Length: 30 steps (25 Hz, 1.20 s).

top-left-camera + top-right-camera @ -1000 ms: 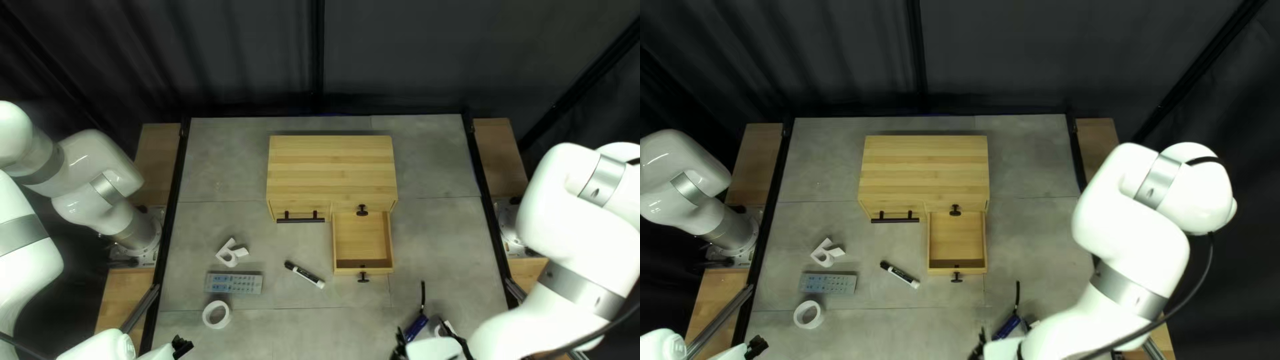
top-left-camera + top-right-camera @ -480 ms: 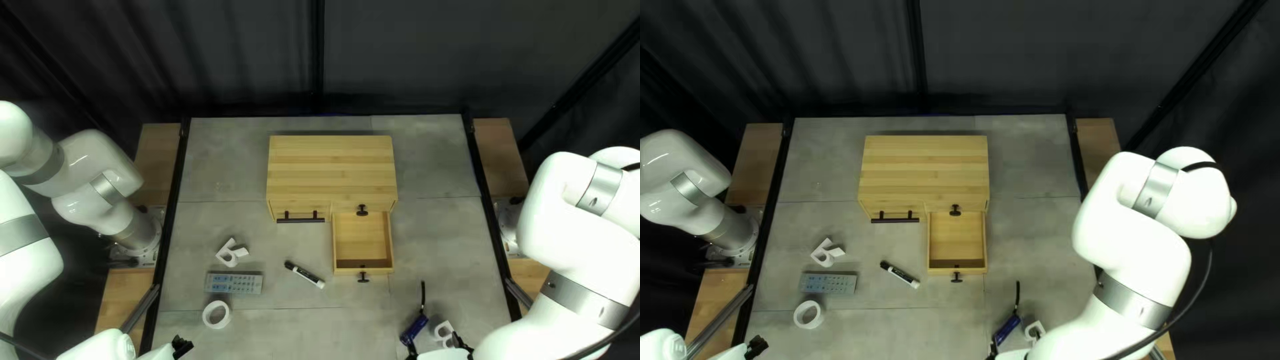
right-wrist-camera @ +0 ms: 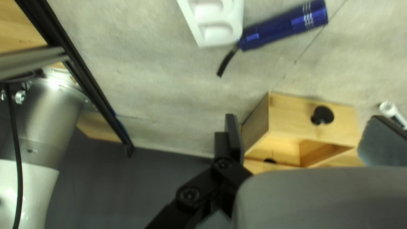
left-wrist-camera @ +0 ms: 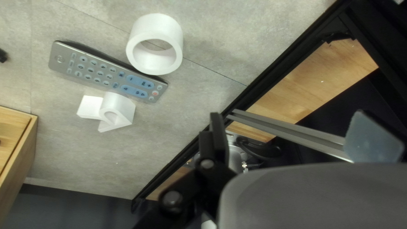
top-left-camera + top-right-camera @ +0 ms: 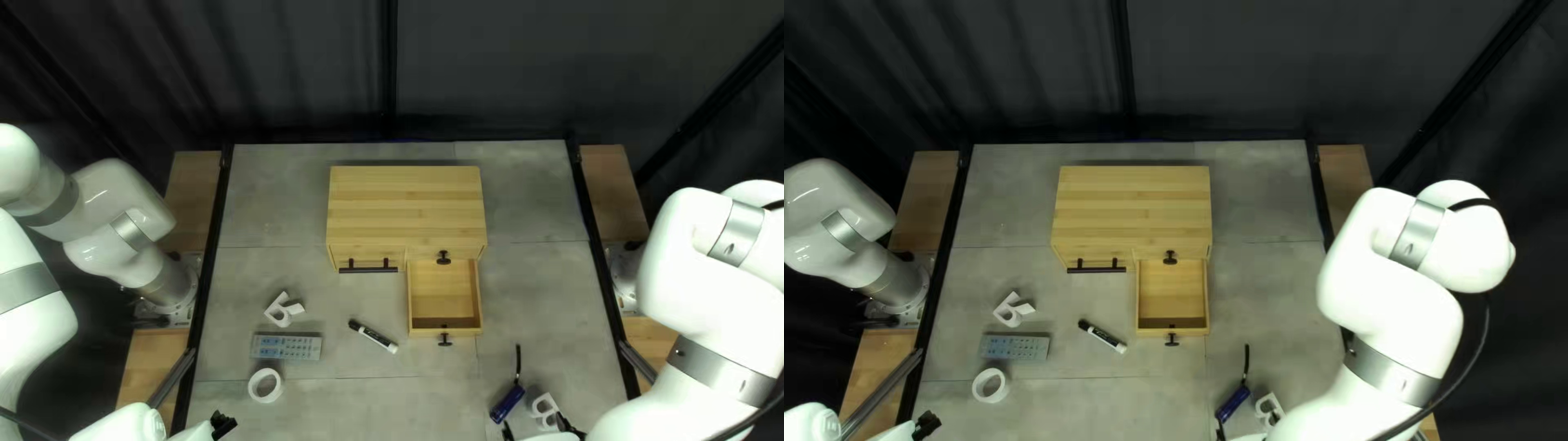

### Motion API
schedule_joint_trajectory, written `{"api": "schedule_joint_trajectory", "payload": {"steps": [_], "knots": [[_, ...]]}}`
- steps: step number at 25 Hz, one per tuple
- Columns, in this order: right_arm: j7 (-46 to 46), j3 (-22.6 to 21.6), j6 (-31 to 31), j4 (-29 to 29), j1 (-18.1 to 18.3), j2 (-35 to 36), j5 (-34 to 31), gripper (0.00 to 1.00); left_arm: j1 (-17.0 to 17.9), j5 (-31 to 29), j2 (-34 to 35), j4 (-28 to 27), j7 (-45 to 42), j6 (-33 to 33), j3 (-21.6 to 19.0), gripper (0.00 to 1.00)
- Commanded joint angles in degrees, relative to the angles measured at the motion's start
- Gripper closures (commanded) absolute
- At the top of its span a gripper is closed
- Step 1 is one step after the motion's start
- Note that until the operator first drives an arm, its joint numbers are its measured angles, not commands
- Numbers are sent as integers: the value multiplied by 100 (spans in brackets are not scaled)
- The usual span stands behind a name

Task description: Open drawers and place objects into drawer and close

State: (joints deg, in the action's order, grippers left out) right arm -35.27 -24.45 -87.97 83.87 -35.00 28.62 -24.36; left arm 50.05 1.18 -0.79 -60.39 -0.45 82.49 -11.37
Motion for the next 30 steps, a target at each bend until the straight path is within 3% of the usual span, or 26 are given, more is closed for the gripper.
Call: {"api": "schedule_joint_trajectory", "payload": {"steps": [1, 7, 15, 30], "knots": [[-245, -240, 952, -846, 332, -453, 459, 0, 0, 0, 0, 0, 0, 0, 0, 0], [-751, -408, 1842, -1631, 676, -819, 882, 0, 0, 0, 0, 0, 0, 0, 0, 0], [-1129, -405, 2818, -2624, 983, -1175, 957, 0, 0, 0, 0, 0, 0, 0, 0, 0], [-1102, -304, 3649, -3348, 1132, -1269, 839, 0, 0, 0, 0, 0, 0, 0, 0, 0]]}}
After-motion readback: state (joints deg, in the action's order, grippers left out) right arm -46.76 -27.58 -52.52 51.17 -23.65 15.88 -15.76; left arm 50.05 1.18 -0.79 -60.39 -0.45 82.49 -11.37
